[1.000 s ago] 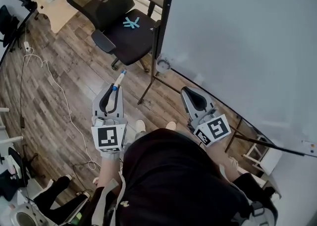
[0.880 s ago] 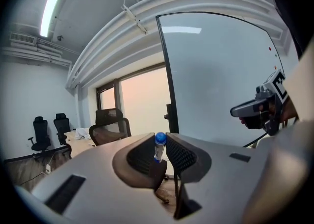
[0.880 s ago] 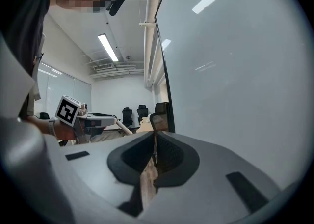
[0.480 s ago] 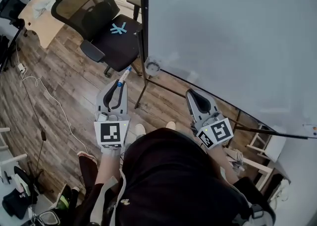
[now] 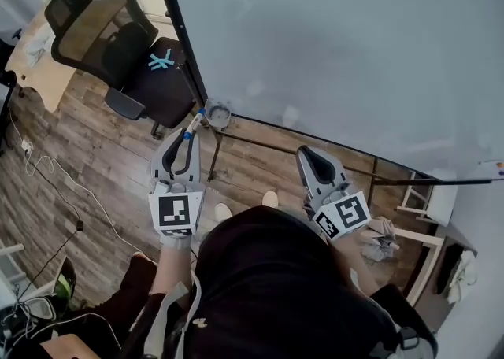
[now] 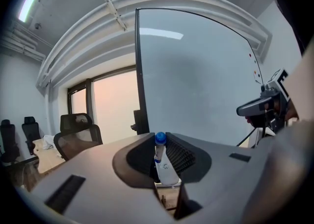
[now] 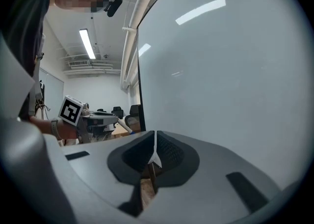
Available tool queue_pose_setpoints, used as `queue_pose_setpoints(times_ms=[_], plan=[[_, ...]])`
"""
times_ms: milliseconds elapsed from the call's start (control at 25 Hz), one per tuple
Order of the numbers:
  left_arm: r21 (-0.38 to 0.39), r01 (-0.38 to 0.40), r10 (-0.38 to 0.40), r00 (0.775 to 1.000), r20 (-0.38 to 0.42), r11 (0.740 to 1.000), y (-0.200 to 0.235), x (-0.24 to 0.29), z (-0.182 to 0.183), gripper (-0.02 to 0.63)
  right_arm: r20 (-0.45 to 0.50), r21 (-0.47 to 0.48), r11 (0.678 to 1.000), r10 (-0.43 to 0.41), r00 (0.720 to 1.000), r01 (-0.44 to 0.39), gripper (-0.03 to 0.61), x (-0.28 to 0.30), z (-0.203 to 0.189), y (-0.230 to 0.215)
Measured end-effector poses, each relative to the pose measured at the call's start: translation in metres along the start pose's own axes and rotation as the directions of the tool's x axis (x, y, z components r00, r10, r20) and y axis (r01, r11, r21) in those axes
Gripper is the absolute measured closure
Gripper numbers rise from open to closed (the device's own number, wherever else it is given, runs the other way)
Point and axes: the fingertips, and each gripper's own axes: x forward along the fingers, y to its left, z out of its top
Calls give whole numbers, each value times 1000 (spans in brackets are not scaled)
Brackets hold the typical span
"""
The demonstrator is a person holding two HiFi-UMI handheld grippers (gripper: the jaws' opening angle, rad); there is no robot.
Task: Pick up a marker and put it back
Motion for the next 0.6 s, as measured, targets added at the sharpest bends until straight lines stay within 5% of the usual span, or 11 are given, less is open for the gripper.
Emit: queue_pose_setpoints(times_ms=[600], plan=[[-1, 156, -155, 985, -72, 988, -36, 49, -33, 540, -30, 34, 981, -192, 981, 193, 551, -43, -14, -26]])
